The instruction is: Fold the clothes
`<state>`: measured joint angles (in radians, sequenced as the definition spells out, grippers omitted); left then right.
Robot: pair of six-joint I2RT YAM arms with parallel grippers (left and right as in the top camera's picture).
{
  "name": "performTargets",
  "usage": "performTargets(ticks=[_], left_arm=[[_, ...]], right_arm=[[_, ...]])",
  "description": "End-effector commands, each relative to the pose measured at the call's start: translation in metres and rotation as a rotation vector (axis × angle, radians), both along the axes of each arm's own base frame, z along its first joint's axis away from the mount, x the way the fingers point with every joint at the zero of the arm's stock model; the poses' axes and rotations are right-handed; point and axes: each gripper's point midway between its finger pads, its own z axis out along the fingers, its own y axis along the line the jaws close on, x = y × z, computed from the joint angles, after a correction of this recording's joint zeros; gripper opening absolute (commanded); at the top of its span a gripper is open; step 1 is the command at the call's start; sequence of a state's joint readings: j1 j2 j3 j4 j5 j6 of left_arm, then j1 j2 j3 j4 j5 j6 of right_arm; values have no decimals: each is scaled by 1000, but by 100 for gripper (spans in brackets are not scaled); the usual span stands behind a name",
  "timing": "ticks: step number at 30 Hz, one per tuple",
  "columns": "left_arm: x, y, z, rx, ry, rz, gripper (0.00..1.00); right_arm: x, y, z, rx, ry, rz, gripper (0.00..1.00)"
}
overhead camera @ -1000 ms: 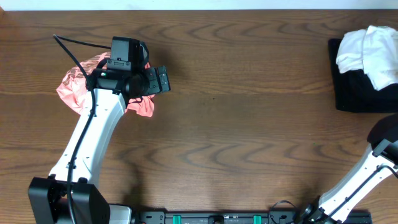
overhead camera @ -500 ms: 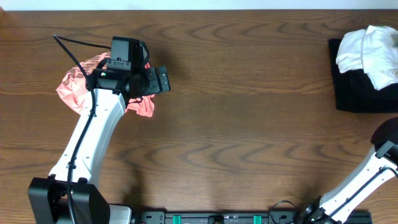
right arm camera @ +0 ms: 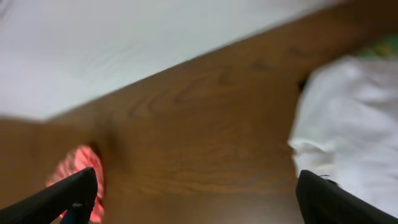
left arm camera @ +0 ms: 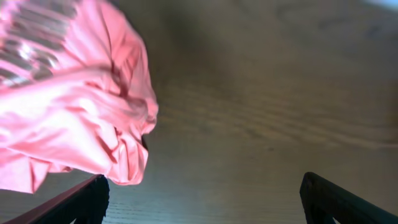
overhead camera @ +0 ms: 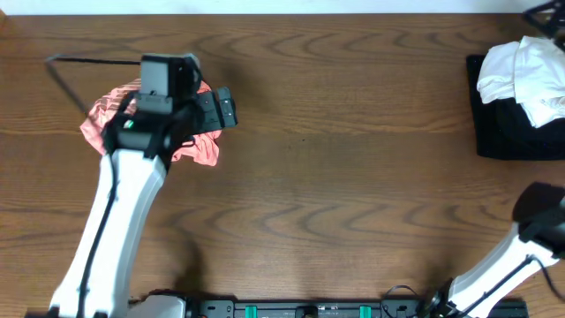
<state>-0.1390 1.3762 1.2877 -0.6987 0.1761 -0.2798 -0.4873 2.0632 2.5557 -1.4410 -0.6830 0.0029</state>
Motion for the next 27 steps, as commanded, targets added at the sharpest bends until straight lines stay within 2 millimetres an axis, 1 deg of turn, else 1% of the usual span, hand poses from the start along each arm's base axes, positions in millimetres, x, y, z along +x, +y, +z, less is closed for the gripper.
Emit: performTargets(ticks=[1,3,5,6,7,9,10,12,16,18,20,23,27], left_arm=[[-3,6,34,12,-98,4,98],[-6,11,41,30,-121,25,98],[-6,17,44,55,-133,50,98],[-5,20,44,67,-135,61,98],[-4,25,44,88,-137,82,98],[-4,29,43,105,-138,98,98],[-3,31,43,114,-139,107,98],[-3,34,43,126,-140,117,98],[-4,35,42,132,-135,122,98],[-6,35,40,134,-122,120,98],[-6,35,39,135,-119,120,98],[-6,35,39,135,-119,120,98],[-6,35,39,135,-119,120,98]], right_arm=[[-26,32,42,-241,-101,106,99],[-40,55,51,-293,-103,147,99],[-54,79,55,-327,-98,209,99],[-62,93,55,-337,-87,245,99],[-70,113,53,-346,-75,307,99],[-80,140,47,-355,-39,378,99],[-85,150,43,-362,-22,407,99],[-86,167,37,-389,2,434,99],[-90,201,32,-448,10,494,99],[-92,213,32,-470,3,524,99],[-94,219,31,-491,2,538,99],[-97,224,30,-505,7,549,99],[-98,227,30,-480,13,539,99]])
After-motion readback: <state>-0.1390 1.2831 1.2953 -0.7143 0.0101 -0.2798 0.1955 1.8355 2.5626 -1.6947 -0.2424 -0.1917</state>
